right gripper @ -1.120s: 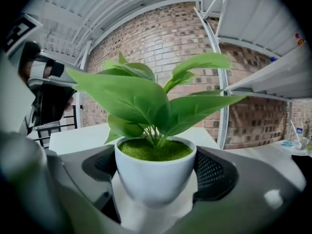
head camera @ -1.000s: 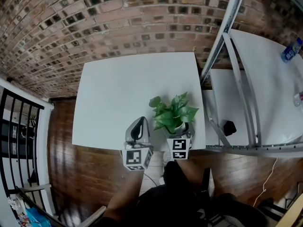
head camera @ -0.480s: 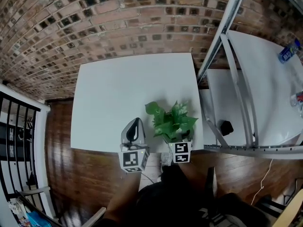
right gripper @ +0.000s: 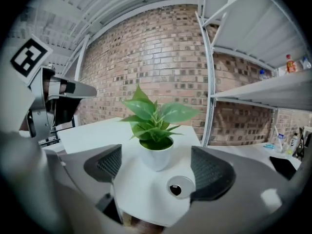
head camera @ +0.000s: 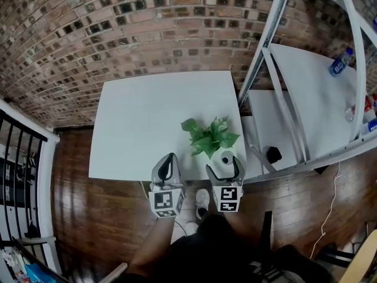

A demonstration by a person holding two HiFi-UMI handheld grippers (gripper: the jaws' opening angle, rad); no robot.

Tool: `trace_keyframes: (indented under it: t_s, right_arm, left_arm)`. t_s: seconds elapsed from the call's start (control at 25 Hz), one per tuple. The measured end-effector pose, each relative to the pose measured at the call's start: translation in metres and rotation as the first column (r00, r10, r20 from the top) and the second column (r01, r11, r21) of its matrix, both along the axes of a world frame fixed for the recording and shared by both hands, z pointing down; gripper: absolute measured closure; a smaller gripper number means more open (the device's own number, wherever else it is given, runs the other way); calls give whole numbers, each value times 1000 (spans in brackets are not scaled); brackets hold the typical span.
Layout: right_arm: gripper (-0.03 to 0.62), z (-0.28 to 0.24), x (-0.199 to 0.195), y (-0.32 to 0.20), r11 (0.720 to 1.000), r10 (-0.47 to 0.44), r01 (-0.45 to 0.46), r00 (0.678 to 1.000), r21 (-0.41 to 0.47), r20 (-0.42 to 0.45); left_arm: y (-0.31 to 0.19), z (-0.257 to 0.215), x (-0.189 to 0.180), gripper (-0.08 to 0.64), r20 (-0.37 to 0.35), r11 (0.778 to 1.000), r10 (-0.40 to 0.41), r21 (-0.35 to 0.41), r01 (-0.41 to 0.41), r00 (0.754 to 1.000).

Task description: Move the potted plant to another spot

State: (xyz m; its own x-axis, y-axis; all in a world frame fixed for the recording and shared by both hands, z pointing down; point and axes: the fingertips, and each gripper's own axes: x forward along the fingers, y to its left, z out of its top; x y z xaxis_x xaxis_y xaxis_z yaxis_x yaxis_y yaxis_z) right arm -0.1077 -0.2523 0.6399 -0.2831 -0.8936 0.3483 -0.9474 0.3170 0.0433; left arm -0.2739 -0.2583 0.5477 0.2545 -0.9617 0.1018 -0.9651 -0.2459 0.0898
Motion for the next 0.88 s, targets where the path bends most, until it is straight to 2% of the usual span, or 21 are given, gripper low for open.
trace_keyframes:
  t_s: [0.08, 0.16, 0.2, 0.24, 0.28, 0.32, 0.56, 0.72, 0.88]
  right_arm:
    - [231, -20, 0, 12, 999, 4, -4, 1000, 40, 11]
    - [378, -46, -1, 19, 995, 2, -4, 1000, 98, 21]
    - [408, -60, -2, 22, 992, 1, -4, 1000, 128, 26]
    - [512, -74, -3, 25, 988, -2, -3, 1000, 154, 30]
    - [569, -87, -5, 28, 985, -11, 5, 999, 174, 35]
    - [591, -100, -8, 32, 982, -28, 20, 999, 190, 40]
    - [591, -149, -21, 47, 963, -80, 64, 996, 264, 48]
    - [591, -171, -26, 64, 953, -92, 67, 993, 295, 71]
    - [591, -187, -31, 80, 945, -107, 83, 993, 317, 58]
  left_arm:
    - [15, -7, 4, 549, -9, 1000, 10, -12, -10, 1000]
    - [25, -12, 8, 549, -14, 1000, 25, 18, -25, 1000]
    - [30, -16, 11, 549, -19, 999, 35, 30, -34, 999]
    - [36, -20, 14, 549, -20, 998, 43, 39, -42, 999]
    - [40, -24, 16, 548, -17, 998, 48, 46, -47, 999]
    - [45, -29, 18, 548, -14, 997, 53, 52, -52, 999]
    - [64, -59, 36, 548, -1, 997, 63, 36, -63, 998]
    - [81, -80, 42, 548, 0, 996, 71, 58, -70, 998]
    - [95, -94, 47, 548, 0, 994, 68, 82, -68, 998]
